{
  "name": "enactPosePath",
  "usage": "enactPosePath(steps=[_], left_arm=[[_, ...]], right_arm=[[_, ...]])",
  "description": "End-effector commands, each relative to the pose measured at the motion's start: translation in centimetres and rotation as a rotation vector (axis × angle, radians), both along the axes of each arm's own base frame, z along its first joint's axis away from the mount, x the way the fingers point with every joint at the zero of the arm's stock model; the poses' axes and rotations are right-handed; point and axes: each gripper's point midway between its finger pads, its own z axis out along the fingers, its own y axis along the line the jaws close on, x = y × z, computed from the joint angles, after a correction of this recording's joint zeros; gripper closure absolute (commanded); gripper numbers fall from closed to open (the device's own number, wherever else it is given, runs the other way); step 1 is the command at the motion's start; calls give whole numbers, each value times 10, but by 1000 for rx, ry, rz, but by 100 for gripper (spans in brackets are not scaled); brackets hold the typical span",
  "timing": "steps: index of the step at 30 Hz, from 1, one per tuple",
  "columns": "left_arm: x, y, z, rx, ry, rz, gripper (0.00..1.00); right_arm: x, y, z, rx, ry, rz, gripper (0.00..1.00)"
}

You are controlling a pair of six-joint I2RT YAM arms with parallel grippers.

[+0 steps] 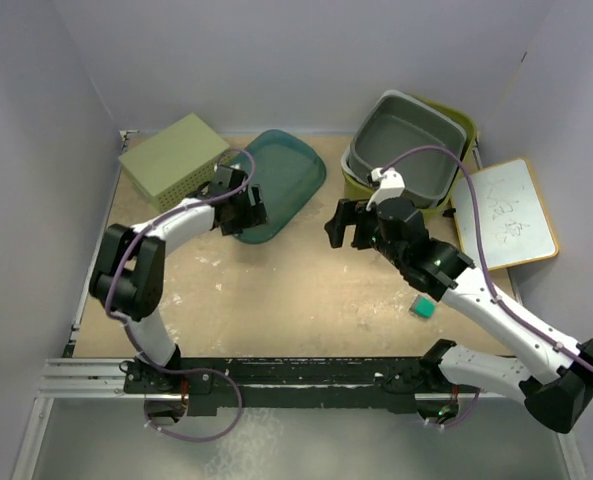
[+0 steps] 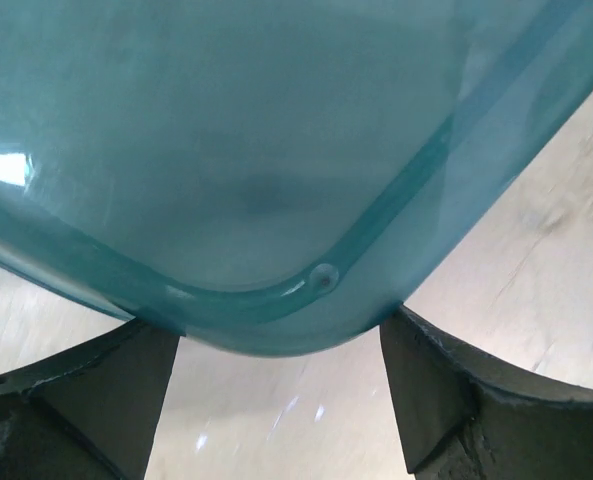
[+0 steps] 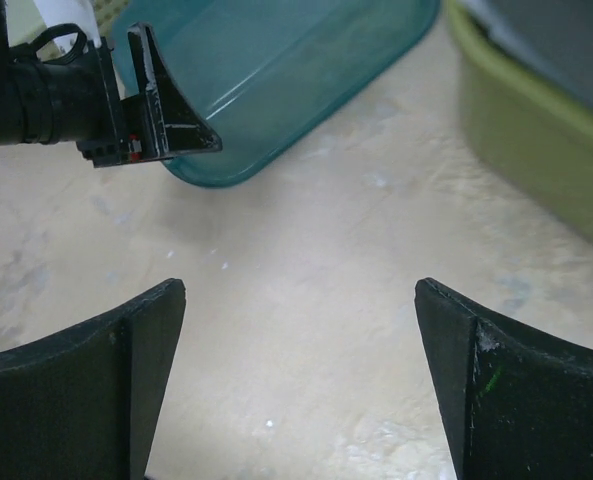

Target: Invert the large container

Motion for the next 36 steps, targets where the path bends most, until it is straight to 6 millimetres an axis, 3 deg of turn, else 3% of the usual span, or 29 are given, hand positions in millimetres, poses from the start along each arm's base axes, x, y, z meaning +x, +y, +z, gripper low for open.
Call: enactPosePath(steps=[1,5,9,13,20,25,28,32,36], left_arm=[[77,-32,37,-63,-200,-51,24],[110,-49,39,-91,-224,-65,24],[113,-55,52,-110,-234,-78,25],[89,-45,80,-90,-261,-96,25],[20,-28,109,-65,-242,-151,25],[-19,-10,129,-58,-261,-146,25],[-34,0,145,-48,-286,-141,25],[-50,13,164,-20,-315,-129,25],[-57,25,180,9,-344,-102,24]], right_arm=[[26,-49,47,-175,-101,-209,1],[63,-88,78,-240,-56,-405,0],[98,-101,91,-186,38,-479,0],[131,-89,89,-194,95,-479,0],[184,-51,69,-178,140,-414,5],[207,-43,39,-218,213,-437,32],[207,-43,43,-198,192,-445,58],[192,-46,80,-123,99,-426,100],[168,-53,140,-29,-27,-401,100]])
